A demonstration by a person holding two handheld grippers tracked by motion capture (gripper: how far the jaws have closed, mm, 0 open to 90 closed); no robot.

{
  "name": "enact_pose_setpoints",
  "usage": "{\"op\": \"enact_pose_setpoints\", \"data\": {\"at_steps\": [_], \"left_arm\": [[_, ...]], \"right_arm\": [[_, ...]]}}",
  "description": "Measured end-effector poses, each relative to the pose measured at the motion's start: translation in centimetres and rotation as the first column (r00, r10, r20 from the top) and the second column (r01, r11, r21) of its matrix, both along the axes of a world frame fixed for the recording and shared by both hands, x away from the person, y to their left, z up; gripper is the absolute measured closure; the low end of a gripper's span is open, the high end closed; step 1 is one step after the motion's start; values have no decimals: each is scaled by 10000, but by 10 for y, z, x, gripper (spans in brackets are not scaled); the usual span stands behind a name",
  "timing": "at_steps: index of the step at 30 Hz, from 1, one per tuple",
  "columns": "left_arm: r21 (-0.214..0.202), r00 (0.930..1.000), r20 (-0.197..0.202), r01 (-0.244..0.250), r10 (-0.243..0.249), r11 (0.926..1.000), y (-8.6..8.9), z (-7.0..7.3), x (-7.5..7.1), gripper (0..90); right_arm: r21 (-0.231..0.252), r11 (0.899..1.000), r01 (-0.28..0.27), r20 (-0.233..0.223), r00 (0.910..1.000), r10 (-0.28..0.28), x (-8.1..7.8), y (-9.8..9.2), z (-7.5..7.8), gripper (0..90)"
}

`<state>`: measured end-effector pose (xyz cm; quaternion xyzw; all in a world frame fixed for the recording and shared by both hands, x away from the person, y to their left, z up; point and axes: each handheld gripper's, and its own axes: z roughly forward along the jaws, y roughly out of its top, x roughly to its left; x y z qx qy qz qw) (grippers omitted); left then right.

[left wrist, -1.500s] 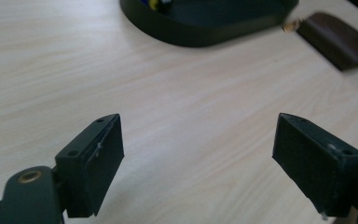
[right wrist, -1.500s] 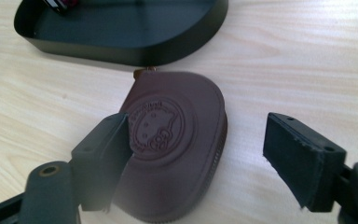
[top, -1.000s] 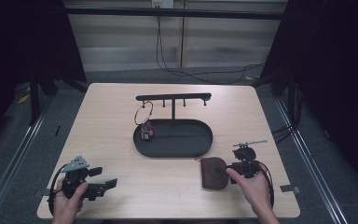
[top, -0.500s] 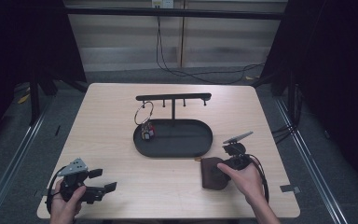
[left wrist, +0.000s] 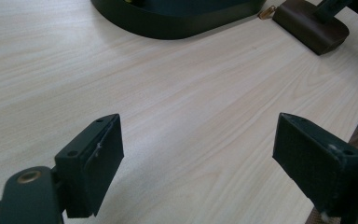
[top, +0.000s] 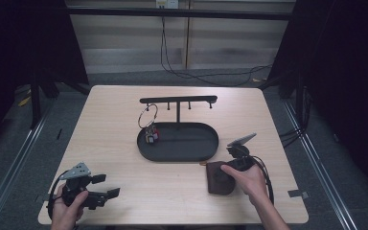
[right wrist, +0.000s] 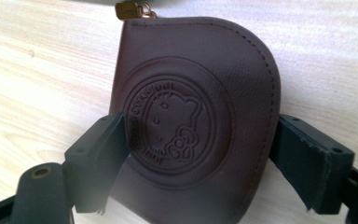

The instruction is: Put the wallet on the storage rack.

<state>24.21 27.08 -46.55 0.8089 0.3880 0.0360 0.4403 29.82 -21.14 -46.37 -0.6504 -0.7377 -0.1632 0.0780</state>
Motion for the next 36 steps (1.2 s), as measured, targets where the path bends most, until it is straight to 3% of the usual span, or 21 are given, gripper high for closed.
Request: {"op": "enact_pose_setpoints", "data": {"at_steps": [2, 4, 11, 28, 32, 33, 36], "left_arm": [[189, 10000, 16, 59, -59, 9998, -1, 0, 0, 160], [156, 9999, -1, 102, -102, 9998, -1, 0, 0, 161], [56, 9999, -78, 65, -65, 10000, 2, -1, 1, 161], [-94, 9997, -177, 178, -179, 9998, 4, -1, 1, 161], [-102, 9996, -186, 202, -204, 9997, 4, -1, 1, 164], [-76, 9996, -159, 226, -227, 9997, 4, -1, 1, 164], [-47, 9996, -200, 186, -187, 9998, 4, -2, 1, 164]], "right_arm": [[179, 9998, 106, -59, 9999, -105, 0, -1, -4, 187], [241, 9995, 209, -130, 9997, -206, 1, -2, -8, 170], [161, 9994, 293, 252, 9992, -297, -5, -1, -8, 191], [318, 9985, 449, 104, 9989, -453, -4, -5, -6, 259], [618, 9958, 675, 242, 9973, -691, -5, -14, -3, 403], [988, 9919, 802, 285, 9961, -834, -6, -19, -1, 548], [1001, 9913, 858, 302, 9956, -893, -5, -20, 0, 561]]}}
